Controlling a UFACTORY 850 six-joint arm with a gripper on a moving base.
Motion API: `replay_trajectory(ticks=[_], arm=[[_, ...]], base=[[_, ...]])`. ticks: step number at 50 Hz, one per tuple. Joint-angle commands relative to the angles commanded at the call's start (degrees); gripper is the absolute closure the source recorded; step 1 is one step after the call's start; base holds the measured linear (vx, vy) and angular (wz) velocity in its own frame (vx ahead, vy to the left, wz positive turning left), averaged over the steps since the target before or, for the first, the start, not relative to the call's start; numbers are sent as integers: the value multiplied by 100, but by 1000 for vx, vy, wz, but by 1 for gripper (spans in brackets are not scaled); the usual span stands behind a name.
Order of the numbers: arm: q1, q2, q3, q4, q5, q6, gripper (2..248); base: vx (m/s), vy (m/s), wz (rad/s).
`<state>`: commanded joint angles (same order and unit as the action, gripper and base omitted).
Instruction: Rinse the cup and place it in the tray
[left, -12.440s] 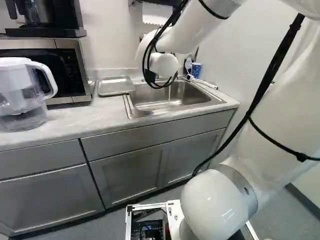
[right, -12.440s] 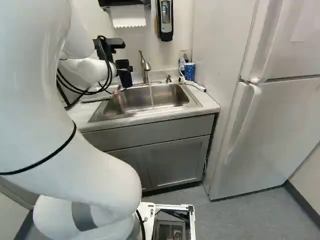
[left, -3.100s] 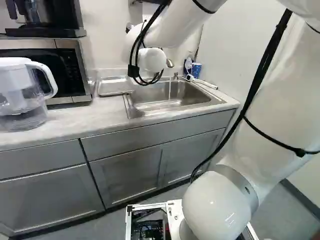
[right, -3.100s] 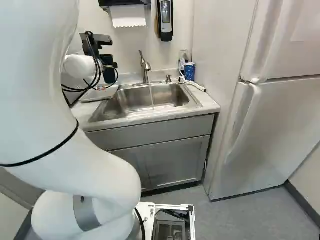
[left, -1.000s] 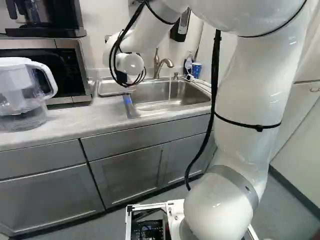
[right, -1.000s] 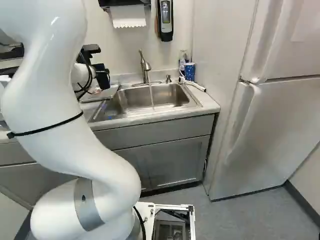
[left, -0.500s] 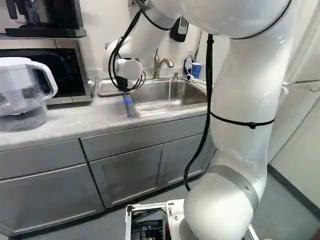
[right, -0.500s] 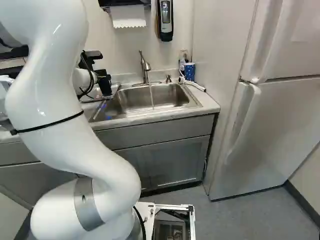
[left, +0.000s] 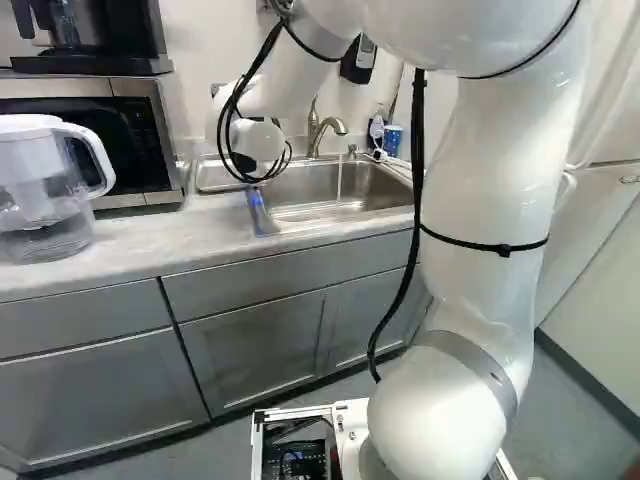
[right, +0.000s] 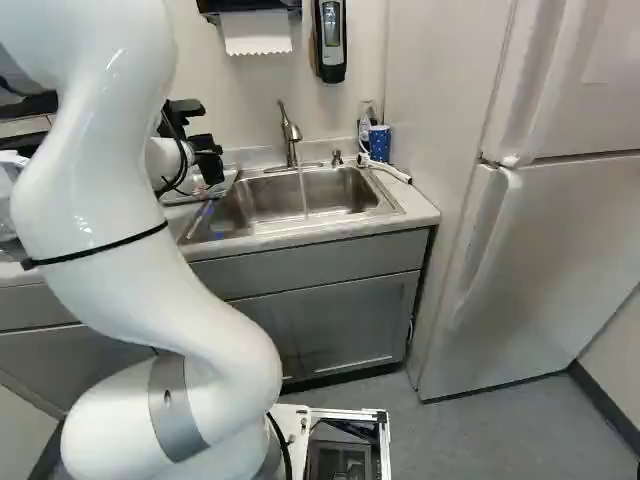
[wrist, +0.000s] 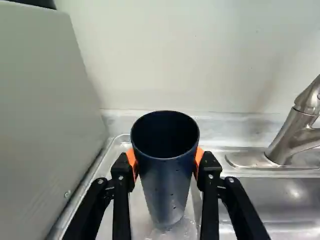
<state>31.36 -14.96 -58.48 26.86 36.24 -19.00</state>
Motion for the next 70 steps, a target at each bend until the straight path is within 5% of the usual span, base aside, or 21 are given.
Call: replay_trajectory(ticks=[33, 34, 38, 39, 44, 45, 49, 50, 70], arm=[[0, -88, 31, 0, 43, 0, 125], [0, -88, 31, 0, 43, 0, 104], [0, -88, 31, 0, 43, 0, 104], [0, -88, 31, 0, 43, 0, 69], [0, -88, 31, 0, 43, 0, 69], [0, -88, 31, 0, 43, 0, 34], [0, -88, 31, 0, 43, 0, 34], [0, -88, 31, 0, 43, 0, 4], [0, 48, -20, 0, 43, 0, 3]], base=[[0, 0, 0], [0, 0, 0], [0, 0, 0], [0, 0, 0], [0, 0, 0], [0, 0, 0], [0, 0, 0], [0, 0, 0], [0, 0, 0]])
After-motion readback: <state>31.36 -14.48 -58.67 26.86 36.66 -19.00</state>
